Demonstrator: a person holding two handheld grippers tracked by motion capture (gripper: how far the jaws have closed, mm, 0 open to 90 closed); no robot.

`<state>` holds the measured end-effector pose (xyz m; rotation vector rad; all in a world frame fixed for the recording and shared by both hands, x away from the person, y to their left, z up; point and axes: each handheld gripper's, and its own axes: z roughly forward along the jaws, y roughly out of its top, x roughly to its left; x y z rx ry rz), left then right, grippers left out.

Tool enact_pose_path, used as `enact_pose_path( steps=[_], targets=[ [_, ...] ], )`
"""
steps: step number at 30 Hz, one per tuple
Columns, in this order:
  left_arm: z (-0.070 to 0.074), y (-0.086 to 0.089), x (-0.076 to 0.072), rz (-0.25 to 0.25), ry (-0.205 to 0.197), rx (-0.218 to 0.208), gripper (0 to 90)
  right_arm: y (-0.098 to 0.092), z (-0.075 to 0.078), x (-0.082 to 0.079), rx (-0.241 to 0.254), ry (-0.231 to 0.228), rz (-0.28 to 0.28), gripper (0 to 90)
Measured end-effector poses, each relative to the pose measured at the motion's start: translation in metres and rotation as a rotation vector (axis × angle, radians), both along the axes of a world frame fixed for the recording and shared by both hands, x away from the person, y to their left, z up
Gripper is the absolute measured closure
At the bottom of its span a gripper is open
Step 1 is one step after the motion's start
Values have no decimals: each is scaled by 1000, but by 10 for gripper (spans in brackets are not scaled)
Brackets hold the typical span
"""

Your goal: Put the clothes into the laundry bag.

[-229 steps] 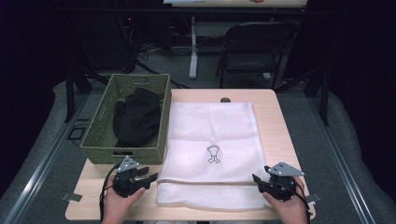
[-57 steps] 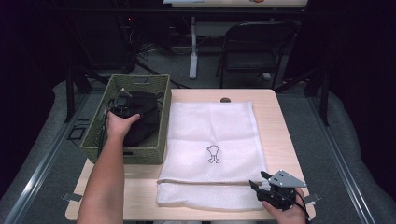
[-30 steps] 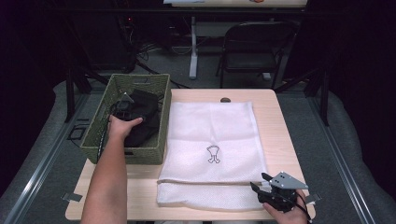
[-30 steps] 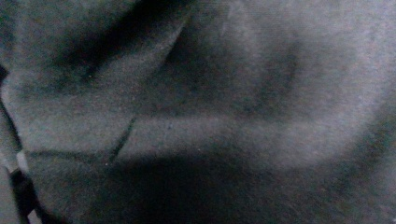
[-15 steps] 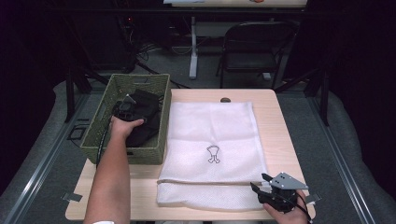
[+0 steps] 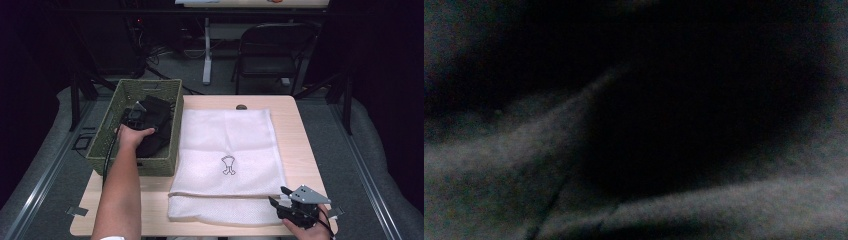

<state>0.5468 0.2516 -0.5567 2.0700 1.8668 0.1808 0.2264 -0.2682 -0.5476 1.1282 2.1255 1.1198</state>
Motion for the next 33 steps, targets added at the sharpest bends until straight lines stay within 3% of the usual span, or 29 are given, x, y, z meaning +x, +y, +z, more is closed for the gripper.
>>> enact_pose_path(
  steps=[13, 14, 17, 22, 25, 26, 27, 33],
  targets=[
    [6, -5, -3, -18, -7, 51, 140, 1, 0, 1, -4, 8, 4, 431],
    [8, -6, -3, -31, -5, 23, 229, 1, 0, 1, -4, 8, 4, 431],
    [10, -10, -3, -42, 0, 14, 347, 1, 0, 1, -1, 10, 3, 431],
    [10, -8, -5, -41, -12, 1, 389, 2, 0, 1, -3, 6, 6, 431],
    [12, -6, -6, -43, -22, 8, 478, 2, -1, 2, -7, 11, 9, 432],
    [14, -6, -6, -47, -18, -11, 513, 2, -1, 2, -7, 12, 11, 432],
    [14, -7, -6, -47, -20, 1, 574, 2, -1, 2, -7, 12, 13, 432],
    [15, -10, -7, -72, -21, 16, 624, 2, -1, 2, -5, 12, 15, 432]
  ],
)
